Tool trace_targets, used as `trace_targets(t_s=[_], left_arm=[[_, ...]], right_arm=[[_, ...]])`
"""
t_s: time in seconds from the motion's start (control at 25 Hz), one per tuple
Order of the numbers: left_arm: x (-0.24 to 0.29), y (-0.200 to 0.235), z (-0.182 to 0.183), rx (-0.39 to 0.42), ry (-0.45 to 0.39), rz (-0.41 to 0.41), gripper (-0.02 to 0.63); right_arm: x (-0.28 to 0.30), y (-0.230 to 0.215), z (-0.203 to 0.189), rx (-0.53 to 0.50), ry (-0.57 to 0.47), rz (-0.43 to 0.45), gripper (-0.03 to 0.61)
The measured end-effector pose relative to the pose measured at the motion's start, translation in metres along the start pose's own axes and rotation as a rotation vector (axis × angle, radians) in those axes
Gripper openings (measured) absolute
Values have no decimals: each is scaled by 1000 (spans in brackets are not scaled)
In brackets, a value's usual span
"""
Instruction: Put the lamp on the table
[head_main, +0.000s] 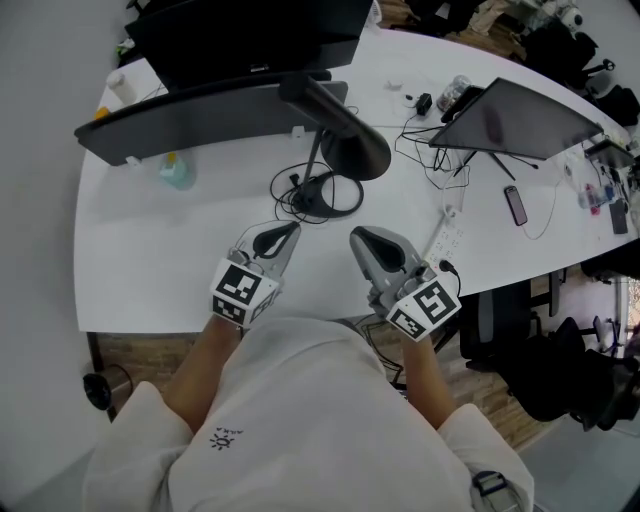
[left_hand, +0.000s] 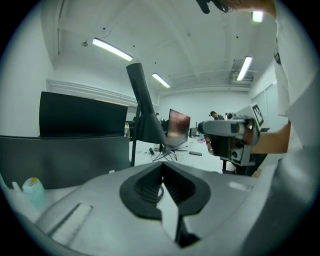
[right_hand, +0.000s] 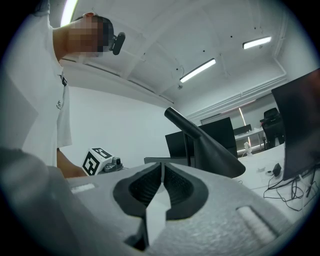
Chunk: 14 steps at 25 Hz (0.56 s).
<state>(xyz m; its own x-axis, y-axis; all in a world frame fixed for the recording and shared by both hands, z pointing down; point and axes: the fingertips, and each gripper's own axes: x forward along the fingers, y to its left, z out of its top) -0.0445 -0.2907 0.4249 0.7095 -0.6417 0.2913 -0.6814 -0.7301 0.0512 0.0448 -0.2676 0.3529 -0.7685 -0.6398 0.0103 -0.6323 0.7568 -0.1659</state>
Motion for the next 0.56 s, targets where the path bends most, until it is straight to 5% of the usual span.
trace_targets(t_s=[0.56], left_arm=[[0, -9, -7, 1, 14, -30, -6]], right_arm=[[-9, 1, -4, -22, 18, -40, 18]])
